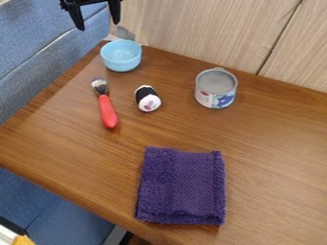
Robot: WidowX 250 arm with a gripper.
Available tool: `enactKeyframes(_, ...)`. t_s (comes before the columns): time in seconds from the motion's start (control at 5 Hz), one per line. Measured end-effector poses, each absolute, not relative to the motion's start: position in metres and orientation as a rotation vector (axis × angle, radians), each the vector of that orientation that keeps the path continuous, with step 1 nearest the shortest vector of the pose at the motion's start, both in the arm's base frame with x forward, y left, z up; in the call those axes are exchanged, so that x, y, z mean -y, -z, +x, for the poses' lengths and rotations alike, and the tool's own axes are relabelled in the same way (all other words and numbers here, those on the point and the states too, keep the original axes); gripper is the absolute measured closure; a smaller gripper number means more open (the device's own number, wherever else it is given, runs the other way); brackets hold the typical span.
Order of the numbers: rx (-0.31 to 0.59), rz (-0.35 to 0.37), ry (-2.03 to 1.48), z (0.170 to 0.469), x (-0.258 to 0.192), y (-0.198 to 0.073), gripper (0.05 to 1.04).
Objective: Move the purple towel to the middle of the other object
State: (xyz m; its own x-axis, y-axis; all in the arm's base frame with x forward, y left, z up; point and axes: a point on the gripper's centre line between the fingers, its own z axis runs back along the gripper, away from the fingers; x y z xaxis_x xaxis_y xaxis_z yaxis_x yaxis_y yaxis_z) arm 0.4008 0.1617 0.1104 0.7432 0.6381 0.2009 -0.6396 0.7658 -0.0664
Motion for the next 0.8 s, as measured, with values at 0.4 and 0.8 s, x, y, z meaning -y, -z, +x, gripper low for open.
enactKeyframes(0.4,0.094,0.030,-0.742,0.382,-0.133,-0.075,0.083)
enactKeyframes(0.8,0.086,0.015,-0.783,0.359,-0.068,-0.090,0.083)
